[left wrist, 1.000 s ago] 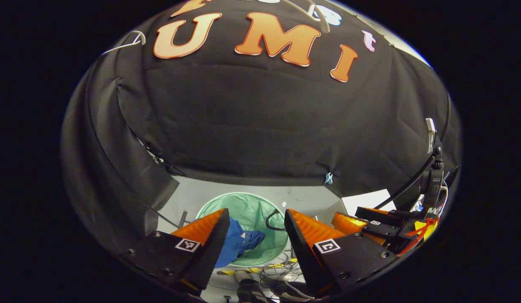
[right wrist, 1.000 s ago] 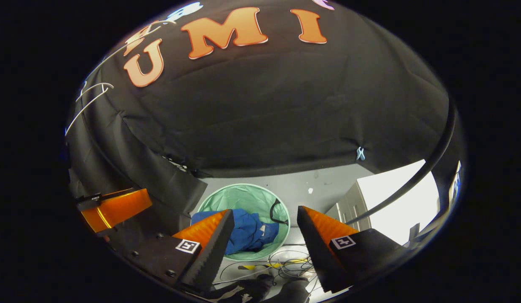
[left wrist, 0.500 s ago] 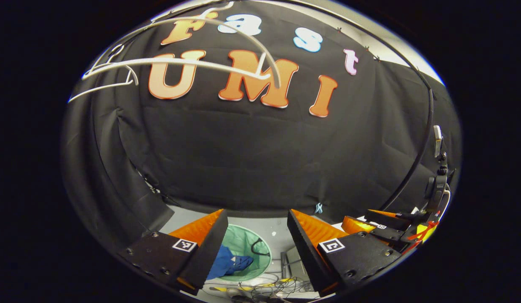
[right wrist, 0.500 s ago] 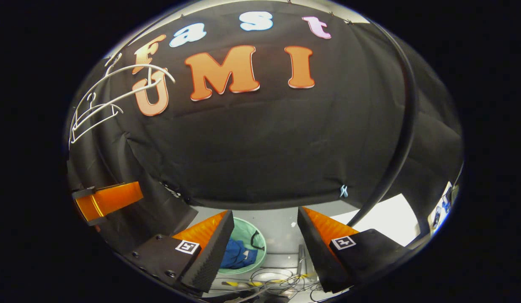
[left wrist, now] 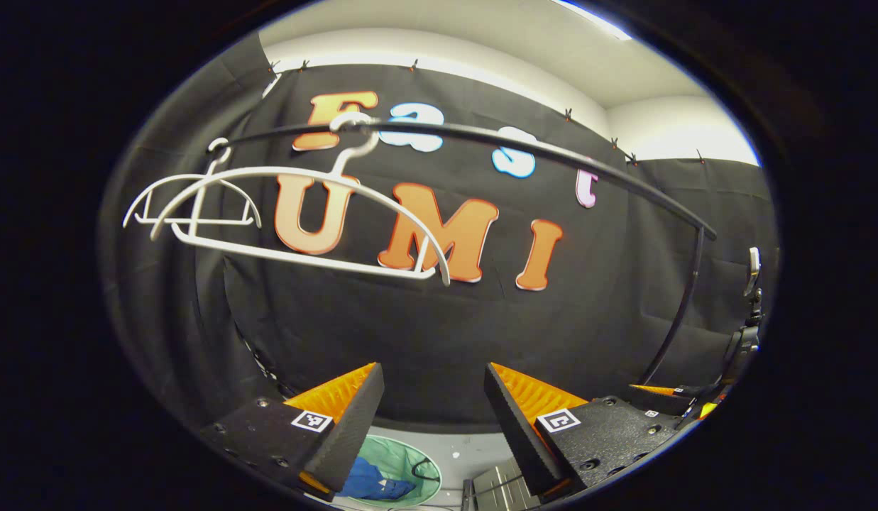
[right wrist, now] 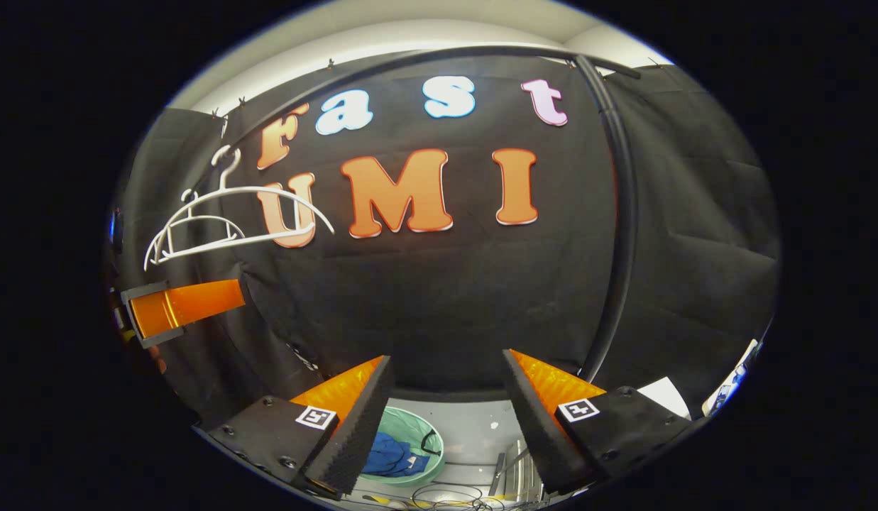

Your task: Grasp the clothes on the hanger with both hands and then place them into the laundry hamper below.

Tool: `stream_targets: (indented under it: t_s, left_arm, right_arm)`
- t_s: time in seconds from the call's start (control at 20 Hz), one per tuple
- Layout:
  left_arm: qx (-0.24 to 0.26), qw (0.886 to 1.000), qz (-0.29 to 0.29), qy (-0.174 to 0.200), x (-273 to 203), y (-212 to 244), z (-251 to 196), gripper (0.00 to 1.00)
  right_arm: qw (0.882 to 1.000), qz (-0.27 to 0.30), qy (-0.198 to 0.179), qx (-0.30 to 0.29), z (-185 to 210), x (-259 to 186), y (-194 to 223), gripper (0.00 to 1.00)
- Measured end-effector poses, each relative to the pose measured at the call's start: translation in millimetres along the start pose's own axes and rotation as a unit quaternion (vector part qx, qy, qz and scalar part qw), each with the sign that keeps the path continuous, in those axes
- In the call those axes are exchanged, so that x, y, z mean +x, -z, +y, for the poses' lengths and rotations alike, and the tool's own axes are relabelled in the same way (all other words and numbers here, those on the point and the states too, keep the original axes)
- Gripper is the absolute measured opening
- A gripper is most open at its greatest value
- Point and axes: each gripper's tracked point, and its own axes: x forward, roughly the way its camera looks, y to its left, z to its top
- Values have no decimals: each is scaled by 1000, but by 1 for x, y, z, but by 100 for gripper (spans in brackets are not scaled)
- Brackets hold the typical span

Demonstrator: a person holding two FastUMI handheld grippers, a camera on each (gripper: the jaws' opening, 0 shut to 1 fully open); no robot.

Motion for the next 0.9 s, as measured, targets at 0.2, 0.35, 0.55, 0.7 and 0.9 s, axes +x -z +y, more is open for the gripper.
stream_targets:
  t_s: [0.2,0.35,0.55,0.7,0.9]
  left_arm:
    - [8,999,-42,-25,-10,-23,11,87]
    - [20,997,-65,-38,-22,-38,9,89]
    - [20,995,-91,-43,-40,-55,2,92]
    - [26,993,-100,-51,-52,-61,-2,92]
    - [29,993,-101,-60,-60,-60,-1,92]
  right_arm:
    - [999,-45,-12,-15,-2,-26,-34,89]
    - [997,-71,-24,-18,5,-42,-53,89]
    - [994,-96,-35,-26,8,-58,-67,89]
    - [993,-108,-38,-33,8,-65,-68,89]
    - [993,-108,-46,-30,6,-71,-66,89]
